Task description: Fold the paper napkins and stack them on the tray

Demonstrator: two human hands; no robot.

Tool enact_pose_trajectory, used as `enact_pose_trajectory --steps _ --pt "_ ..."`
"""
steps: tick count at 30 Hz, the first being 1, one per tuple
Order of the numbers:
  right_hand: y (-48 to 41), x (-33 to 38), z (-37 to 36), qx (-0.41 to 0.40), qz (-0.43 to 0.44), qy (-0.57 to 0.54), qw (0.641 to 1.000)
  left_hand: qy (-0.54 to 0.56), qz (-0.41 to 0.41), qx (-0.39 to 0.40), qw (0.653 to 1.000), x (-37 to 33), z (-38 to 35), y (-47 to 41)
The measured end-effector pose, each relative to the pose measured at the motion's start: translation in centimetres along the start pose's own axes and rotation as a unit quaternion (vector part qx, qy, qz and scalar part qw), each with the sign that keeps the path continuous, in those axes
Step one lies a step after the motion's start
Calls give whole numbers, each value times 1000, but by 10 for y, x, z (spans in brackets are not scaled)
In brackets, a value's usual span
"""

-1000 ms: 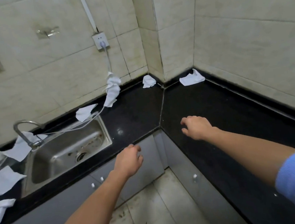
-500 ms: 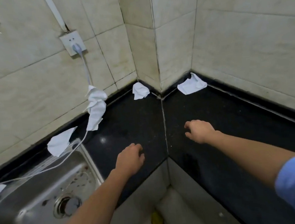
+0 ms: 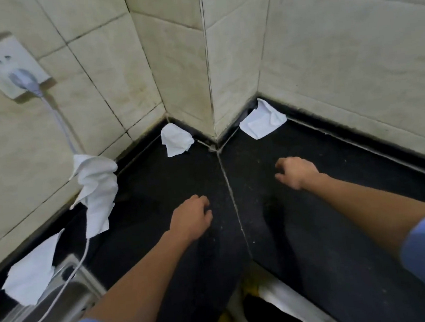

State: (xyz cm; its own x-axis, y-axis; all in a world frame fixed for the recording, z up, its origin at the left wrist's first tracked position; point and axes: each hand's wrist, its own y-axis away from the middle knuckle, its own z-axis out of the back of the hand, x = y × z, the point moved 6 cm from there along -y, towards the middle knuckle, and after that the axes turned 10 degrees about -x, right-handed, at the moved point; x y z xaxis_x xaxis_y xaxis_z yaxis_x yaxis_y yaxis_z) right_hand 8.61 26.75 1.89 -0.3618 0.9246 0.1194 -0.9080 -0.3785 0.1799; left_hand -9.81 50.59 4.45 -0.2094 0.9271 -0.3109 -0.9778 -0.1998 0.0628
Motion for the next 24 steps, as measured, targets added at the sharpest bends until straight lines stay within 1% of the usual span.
enact_pose_trajectory --steps 7,12,16,18,21,24 --pt "-139 3 -22 -18 -44 -77 996 -1 25 40 999 30 -22 -54" --pt "-211 2 -48 -43 -76 -107 990 6 50 47 998 47 -42 -77" --pt "-238 -9 -68 -52 -109 -70 990 17 67 68 995 52 -60 -74" --pt "-249 -16 -73 -48 -127 -99 986 20 73 80 994 55 -66 -67" --pt "-257 -20 -71 -26 -130 -141 981 17 78 90 993 61 -67 -57" --pt "-235 -16 -62 -51 -118 -187 974 14 74 89 993 65 -62 -52"
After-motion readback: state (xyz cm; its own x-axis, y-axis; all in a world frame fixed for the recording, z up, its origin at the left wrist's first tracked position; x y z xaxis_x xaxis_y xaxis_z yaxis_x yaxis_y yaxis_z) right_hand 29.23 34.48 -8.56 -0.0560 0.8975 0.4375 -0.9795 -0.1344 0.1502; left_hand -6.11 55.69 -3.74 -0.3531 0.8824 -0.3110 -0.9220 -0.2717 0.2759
